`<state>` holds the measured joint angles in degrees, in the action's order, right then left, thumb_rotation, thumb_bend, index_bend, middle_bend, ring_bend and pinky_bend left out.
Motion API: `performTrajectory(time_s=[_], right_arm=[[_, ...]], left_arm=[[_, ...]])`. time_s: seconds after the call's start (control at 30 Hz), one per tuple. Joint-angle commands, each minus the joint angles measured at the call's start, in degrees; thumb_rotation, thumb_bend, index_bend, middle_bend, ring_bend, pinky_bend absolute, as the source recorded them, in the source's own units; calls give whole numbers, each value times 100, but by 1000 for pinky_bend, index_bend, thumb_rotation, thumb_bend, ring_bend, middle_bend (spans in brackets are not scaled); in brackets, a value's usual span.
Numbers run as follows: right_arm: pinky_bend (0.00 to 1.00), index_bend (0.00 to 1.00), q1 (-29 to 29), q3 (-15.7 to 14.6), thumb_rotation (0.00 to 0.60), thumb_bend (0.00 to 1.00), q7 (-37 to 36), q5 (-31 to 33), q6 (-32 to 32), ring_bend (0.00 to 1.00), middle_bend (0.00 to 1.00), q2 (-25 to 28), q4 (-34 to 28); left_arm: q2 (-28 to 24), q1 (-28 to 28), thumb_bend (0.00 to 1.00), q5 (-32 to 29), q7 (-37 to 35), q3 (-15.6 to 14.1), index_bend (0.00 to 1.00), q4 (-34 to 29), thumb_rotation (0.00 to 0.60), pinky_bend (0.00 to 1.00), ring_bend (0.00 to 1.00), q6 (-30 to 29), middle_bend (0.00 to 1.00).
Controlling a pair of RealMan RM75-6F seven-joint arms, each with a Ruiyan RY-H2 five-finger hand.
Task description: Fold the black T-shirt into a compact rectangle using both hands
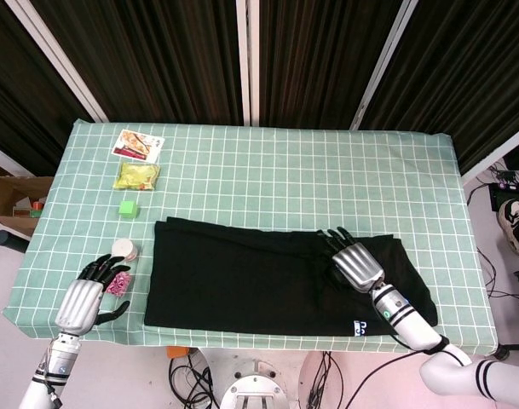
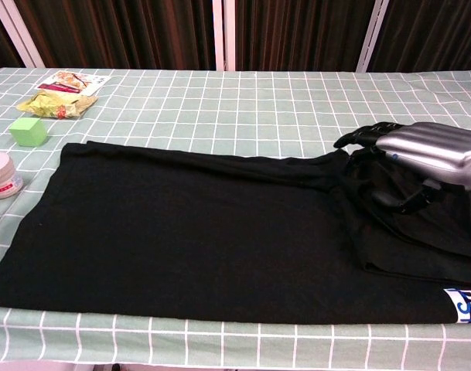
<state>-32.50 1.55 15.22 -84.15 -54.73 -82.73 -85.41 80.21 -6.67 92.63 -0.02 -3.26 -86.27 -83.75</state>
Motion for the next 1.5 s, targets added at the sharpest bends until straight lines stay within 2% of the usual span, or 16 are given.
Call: performTrajectory(time_s=[0.03,0.23,0.4,0.6,0.73,0.9,1.07,1.2,1.37,1.5], right_arm=[[0,386,-142,4,600,477,321,71,194,0,84,-221,80],[0,385,-109,-103,600,477,502,85,161,0,82,-243,37],[0,384,55,-174,600,477,-119,-347,-386,0,86,59,-242],[0,368,386,-124,600,466,-636,-823,-1401,0,93,1085,-917],[0,368,670,8,600,355,-667,-845,-2001,0,95,1860,-1342],[0,368,994,120,600,300,-816,-694,-2466,0,95,2385,-1573],[0,368,1234,103,600,270,-1011,-696,-2703,0,94,2516,-1503],[0,369,1350,85,600,243,-1082,-756,-2807,0,93,2513,-1432],[0,369,1444,89,600,238,-1150,-813,-2874,0,90,2462,-1349],[0,369,1484,97,600,238,-1183,-813,-2860,0,88,2387,-1270]], left_arm=[[-13,7,211,20,-5,-9,255,9,600,198,99,-17,152],[-47,0,211,47,-33,4,255,20,600,198,99,-41,151],[-105,-82,211,20,-131,75,256,58,600,199,99,32,151],[-292,-373,212,-21,-234,225,271,128,600,199,99,354,151],[-304,-707,233,31,-1,343,283,262,600,199,99,701,153],[-141,-1137,247,286,362,371,300,579,600,202,99,1085,162],[118,-1597,252,619,790,394,301,1127,600,206,99,1378,163],[133,-1847,252,701,1133,382,277,1394,600,200,98,1628,145],[-35,-2014,251,657,1528,355,255,1491,600,189,86,1857,126],[-53,-2086,244,598,1366,286,255,1472,600,188,86,1969,125]])
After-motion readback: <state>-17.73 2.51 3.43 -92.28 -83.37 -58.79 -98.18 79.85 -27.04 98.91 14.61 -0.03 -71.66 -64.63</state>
